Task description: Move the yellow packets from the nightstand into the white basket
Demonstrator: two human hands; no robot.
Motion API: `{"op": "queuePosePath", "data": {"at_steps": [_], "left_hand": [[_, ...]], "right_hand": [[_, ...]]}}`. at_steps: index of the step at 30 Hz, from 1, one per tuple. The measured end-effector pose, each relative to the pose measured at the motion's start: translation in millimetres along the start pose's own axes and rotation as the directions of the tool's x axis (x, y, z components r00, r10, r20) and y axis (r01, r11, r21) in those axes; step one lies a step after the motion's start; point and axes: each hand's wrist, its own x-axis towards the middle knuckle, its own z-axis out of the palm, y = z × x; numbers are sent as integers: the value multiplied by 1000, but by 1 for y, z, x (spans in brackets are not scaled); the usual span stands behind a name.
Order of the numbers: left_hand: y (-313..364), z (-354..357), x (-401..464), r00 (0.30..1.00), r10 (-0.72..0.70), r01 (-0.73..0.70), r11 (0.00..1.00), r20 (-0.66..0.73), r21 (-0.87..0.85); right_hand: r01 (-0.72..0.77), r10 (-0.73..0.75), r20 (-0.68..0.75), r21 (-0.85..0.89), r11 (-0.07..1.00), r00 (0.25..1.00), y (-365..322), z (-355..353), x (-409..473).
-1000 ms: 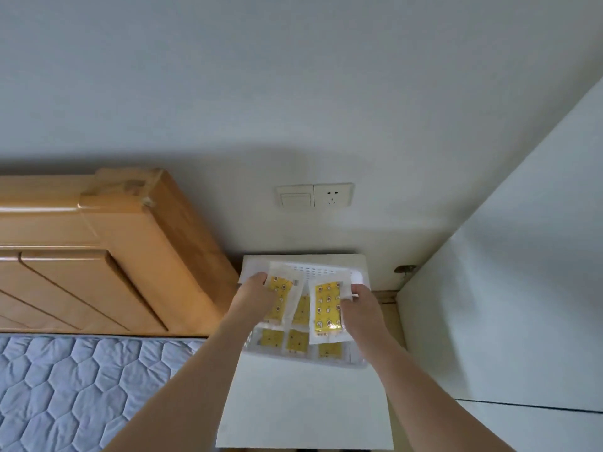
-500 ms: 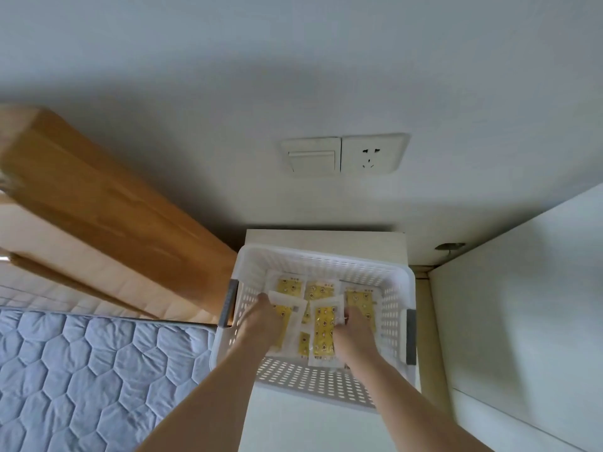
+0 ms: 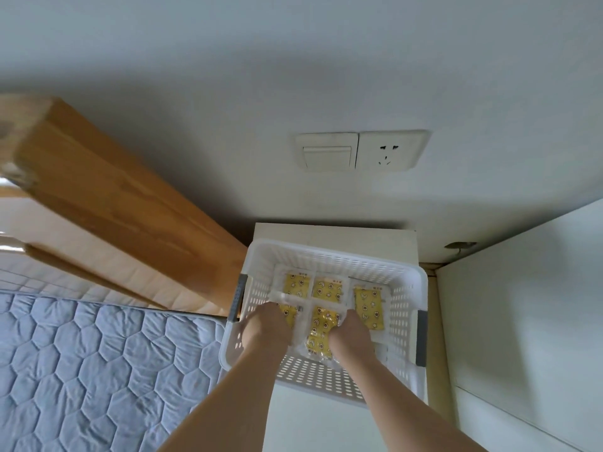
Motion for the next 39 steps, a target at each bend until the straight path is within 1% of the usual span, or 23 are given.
{"op": "queuePosePath", "data": {"at_steps": [2,5,6,9,12,14,16,18,20,22,24,26,28,30,33,36,39], "left_hand": [[-2,-6,-8,999,29,-27,996,-18,86],[-5,-24,-29,991,128,-126,990,-32,63],[-7,-31,-38,982,181,-178,982,-48,58],[-13,-55,-73,941,307,-305,952,-144,35],[-27,-75,-116,882,394,-405,914,-260,9],[-44,-87,-144,842,423,-445,895,-336,13],[-67,-98,-172,806,415,-452,892,-421,12],[-92,-108,-196,774,394,-436,899,-496,34],[-115,-120,-224,736,318,-403,915,-598,-9],[-139,-127,-253,717,219,-351,934,-661,-71],[-164,-128,-280,718,122,-284,950,-685,-128],[-189,-125,-305,715,27,-220,958,-699,-187],[-217,-116,-332,696,-84,-153,953,-714,-261],[-246,-105,-363,678,-179,-74,948,-713,-309],[-292,-85,-414,635,-320,44,924,-703,-380],[-340,-58,-470,572,-457,152,875,-681,-460],[-384,-21,-534,487,-590,225,797,-644,-560]], "right_hand": [[17,-18,-10,-33,999,1000,-7,-6,-12],[61,-63,-18,-78,995,998,-21,-20,-38],[89,-91,-23,-86,992,996,-26,-24,-47],[212,-224,-68,-154,965,972,-43,-40,-87],[362,-413,-73,-360,860,908,-54,-55,-134],[444,-514,-23,-472,762,857,-61,-67,-165],[508,-589,44,-562,653,807,-69,-77,-195],[560,-648,97,-609,562,755,-79,-85,-220],[613,-704,141,-626,481,696,-93,-85,-239],[657,-744,196,-643,394,639,-106,-76,-257],[698,-763,265,-642,316,590,-117,-60,-281],[757,-785,339,-609,237,518,-123,-38,-308],[806,-789,426,-574,142,443,-125,-13,-337],[848,-758,534,-528,47,374,-122,12,-369],[894,-695,661,-445,-59,283,-111,50,-419],[909,-642,744,-377,-177,184,-92,95,-470],[925,-575,815,-274,-263,78,-61,143,-530]]}}
